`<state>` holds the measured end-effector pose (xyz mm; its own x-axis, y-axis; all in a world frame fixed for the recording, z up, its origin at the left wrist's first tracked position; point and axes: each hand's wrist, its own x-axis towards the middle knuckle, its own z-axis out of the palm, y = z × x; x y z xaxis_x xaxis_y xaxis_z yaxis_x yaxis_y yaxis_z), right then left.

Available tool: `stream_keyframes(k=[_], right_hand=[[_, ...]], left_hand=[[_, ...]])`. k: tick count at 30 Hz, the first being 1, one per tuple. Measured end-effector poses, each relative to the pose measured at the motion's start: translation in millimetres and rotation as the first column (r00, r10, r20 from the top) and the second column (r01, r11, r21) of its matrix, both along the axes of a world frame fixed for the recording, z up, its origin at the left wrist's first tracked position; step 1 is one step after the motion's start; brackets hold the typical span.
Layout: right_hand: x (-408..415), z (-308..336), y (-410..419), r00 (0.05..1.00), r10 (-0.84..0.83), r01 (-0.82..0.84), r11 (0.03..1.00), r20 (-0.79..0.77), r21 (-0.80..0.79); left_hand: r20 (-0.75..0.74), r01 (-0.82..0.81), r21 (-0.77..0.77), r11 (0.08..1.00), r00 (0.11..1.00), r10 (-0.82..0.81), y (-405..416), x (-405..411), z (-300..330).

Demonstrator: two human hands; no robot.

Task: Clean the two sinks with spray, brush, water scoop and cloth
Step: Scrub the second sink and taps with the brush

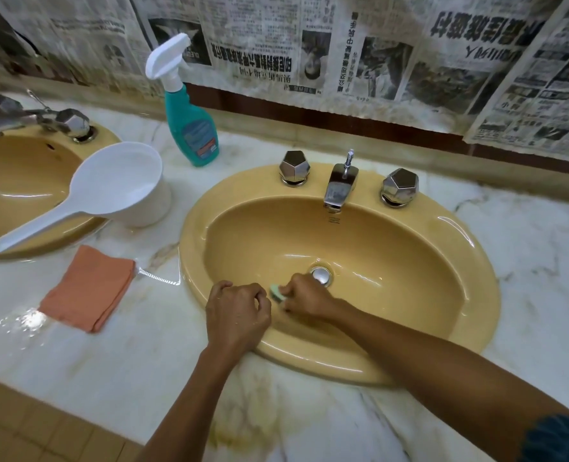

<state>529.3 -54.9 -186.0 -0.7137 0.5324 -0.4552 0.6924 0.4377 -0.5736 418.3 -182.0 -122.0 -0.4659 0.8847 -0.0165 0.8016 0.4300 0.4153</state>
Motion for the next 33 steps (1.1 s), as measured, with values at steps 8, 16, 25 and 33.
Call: stream_keyframes(k=[8,16,25,33], right_hand=[[17.8,9.7,-4.9,0.969,-0.107,0.09,0.992,0.22,0.089],[11.1,36.9,-18.3,0.953,-0.167,0.185,0.981,0.254,-0.05],[-85.1,67.7,-30.2,0.867,-0.495,0.487,0.824,0.049,-0.29],[-97.7,47.4,-37.8,0.853,-0.517,0.521,0.852,0.079,-0.054]], left_hand=[[-0.121,0.186,0.245,0.952,0.98,-0.16,10.4,-82.1,-8.6],[0.094,0.026,0.154,0.988,0.995,-0.041,17.0,-135.8,-22.1],[0.141,0.018,0.191,0.981,0.989,-0.046,16.6,-137.3,-20.5],[0.126,0.027,0.177,0.984,0.991,-0.05,17.3,-138.7,-16.4]])
